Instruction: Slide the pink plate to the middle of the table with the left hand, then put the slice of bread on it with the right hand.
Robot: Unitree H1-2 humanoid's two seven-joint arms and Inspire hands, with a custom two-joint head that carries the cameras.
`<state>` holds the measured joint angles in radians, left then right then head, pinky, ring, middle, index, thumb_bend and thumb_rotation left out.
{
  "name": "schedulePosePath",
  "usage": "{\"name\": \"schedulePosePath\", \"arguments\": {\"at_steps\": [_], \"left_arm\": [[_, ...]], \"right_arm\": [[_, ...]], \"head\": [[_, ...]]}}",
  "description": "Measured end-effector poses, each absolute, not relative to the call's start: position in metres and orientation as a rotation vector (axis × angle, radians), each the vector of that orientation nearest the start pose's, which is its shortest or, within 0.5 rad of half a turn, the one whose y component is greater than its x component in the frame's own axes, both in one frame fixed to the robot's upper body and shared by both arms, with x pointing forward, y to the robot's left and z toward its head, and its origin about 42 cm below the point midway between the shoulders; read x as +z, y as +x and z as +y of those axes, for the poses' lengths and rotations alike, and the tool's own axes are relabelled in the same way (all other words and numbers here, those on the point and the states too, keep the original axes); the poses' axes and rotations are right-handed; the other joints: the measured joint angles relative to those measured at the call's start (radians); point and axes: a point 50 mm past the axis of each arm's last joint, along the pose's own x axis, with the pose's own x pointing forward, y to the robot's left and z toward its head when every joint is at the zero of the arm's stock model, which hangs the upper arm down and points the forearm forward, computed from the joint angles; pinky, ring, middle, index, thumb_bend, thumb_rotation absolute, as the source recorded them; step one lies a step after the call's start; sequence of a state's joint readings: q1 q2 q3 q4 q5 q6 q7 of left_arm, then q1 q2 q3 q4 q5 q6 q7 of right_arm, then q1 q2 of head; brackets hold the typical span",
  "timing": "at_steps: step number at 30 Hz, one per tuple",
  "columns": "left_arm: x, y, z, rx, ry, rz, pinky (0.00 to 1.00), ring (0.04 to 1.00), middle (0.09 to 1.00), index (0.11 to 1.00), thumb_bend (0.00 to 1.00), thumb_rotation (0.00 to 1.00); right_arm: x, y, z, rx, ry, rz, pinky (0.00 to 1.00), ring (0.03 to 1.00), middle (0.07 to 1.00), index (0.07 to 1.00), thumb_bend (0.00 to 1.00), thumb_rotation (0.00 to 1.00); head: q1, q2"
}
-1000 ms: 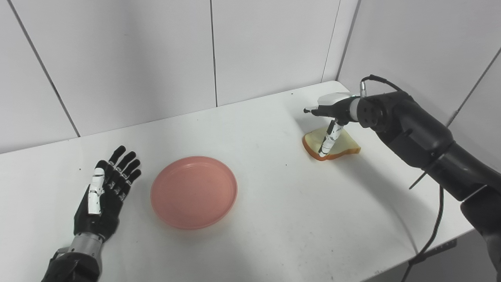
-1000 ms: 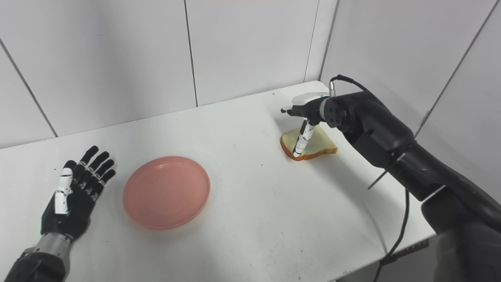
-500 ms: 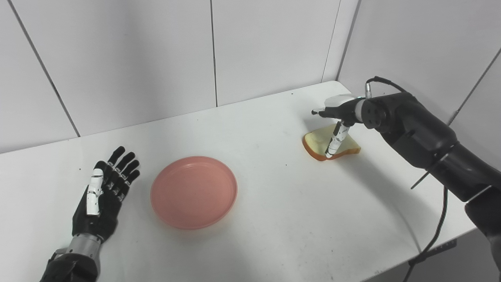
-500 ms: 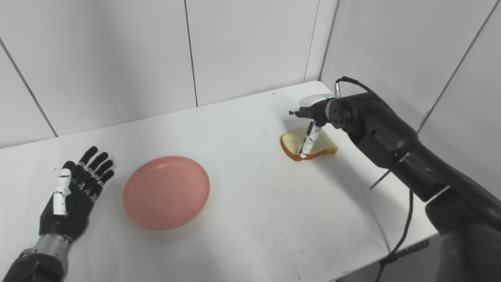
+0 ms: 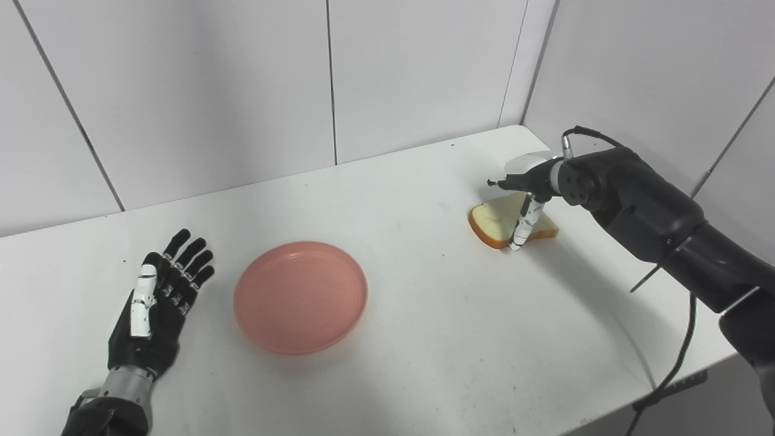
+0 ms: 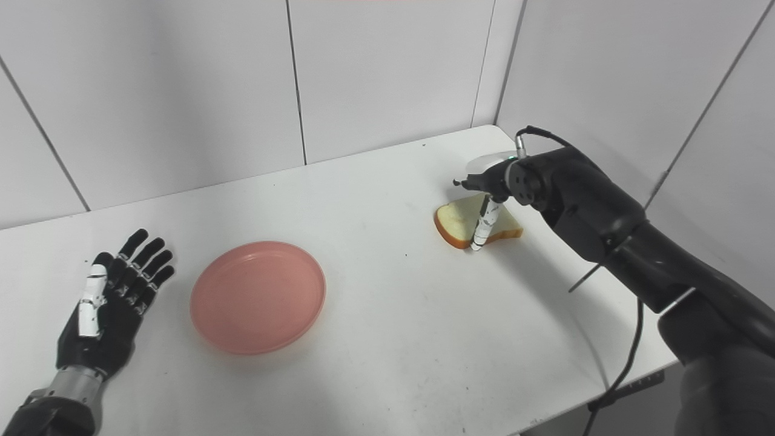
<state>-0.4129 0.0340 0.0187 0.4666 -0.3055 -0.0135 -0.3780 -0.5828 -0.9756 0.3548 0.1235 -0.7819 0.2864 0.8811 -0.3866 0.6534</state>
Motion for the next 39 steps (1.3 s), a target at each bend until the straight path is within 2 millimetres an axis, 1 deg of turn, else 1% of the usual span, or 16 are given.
{"name": "schedulePosePath", "arguments": {"at_steps": [6,12,17,19,22,26,28,29,30,31,33,35,37,39], "left_arm": [[0.111,0.404,0.181,-0.432,-0.262,0.012,0.92,0.904,0.901,0.893,0.49,0.99],[0.111,0.403,0.182,-0.431,-0.259,0.013,0.92,0.903,0.899,0.892,0.49,0.99],[0.111,0.401,0.185,-0.432,-0.253,0.013,0.92,0.904,0.901,0.898,0.50,0.98],[0.112,0.400,0.185,-0.432,-0.252,0.013,0.91,0.901,0.899,0.897,0.50,0.98],[0.112,0.398,0.186,-0.432,-0.252,0.012,0.92,0.904,0.900,0.895,0.50,0.98],[0.111,0.396,0.187,-0.431,-0.252,0.014,0.92,0.903,0.899,0.896,0.49,0.98],[0.112,0.396,0.187,-0.427,-0.253,0.017,0.91,0.896,0.893,0.892,0.49,0.99],[0.113,0.395,0.187,-0.423,-0.253,0.019,0.91,0.894,0.891,0.890,0.49,0.98],[0.113,0.394,0.187,-0.422,-0.254,0.022,0.90,0.893,0.890,0.887,0.49,0.98],[0.113,0.393,0.187,-0.421,-0.254,0.022,0.91,0.894,0.890,0.887,0.49,0.98],[0.114,0.392,0.188,-0.418,-0.254,0.020,0.90,0.893,0.891,0.887,0.49,0.98],[0.114,0.392,0.188,-0.416,-0.254,0.025,0.90,0.893,0.891,0.887,0.49,0.98],[0.115,0.391,0.188,-0.413,-0.254,0.024,0.91,0.895,0.893,0.886,0.49,0.97],[0.115,0.390,0.188,-0.411,-0.254,0.022,0.91,0.897,0.894,0.887,0.49,0.97]], "right_arm": [[0.297,0.405,-0.437,0.380,-1.737,0.586,1.00,1.000,1.000,1.000,1.00,0.41],[0.289,0.406,-0.441,0.373,-1.744,0.569,1.00,0.998,1.000,1.000,1.00,0.38],[0.284,0.408,-0.439,0.380,-1.750,0.526,1.00,0.993,1.000,1.000,1.00,0.37],[0.280,0.409,-0.437,0.384,-1.752,0.507,1.00,0.993,1.000,1.000,1.00,0.36],[0.275,0.410,-0.438,0.401,-1.754,0.507,1.00,0.987,1.000,1.000,1.00,0.34],[0.273,0.411,-0.438,0.396,-1.751,0.497,0.99,0.980,1.000,1.000,1.00,0.33],[0.272,0.412,-0.438,0.393,-1.739,0.496,1.00,0.979,1.000,1.000,1.00,0.29],[0.271,0.413,-0.440,0.389,-1.725,0.501,0.98,0.978,1.000,1.000,1.00,0.27],[0.271,0.413,-0.442,0.385,-1.712,0.505,0.94,0.972,0.999,0.992,1.00,0.25],[0.270,0.414,-0.444,0.382,-1.696,0.509,0.88,0.953,0.981,0.973,1.00,0.20],[0.269,0.418,-0.446,0.372,-1.648,0.509,0.82,0.913,0.943,0.935,1.00,0.13],[0.268,0.422,-0.446,0.366,-1.615,0.508,0.81,0.906,0.936,0.928,1.00,0.12],[0.267,0.425,-0.445,0.359,-1.579,0.504,0.80,0.858,0.884,0.872,0.99,0.10],[0.265,0.431,-0.448,0.332,-1.548,0.503,0.78,0.814,0.830,0.833,0.98,0.12]], "head": [[0.000,0.003],[0.003,0.011],[0.008,0.017],[0.009,0.018],[0.009,0.021],[0.012,0.023],[0.017,0.031],[0.018,0.032],[0.018,0.032],[0.020,0.034],[0.021,0.035],[0.021,0.035],[0.026,0.041],[0.028,0.043]]}}
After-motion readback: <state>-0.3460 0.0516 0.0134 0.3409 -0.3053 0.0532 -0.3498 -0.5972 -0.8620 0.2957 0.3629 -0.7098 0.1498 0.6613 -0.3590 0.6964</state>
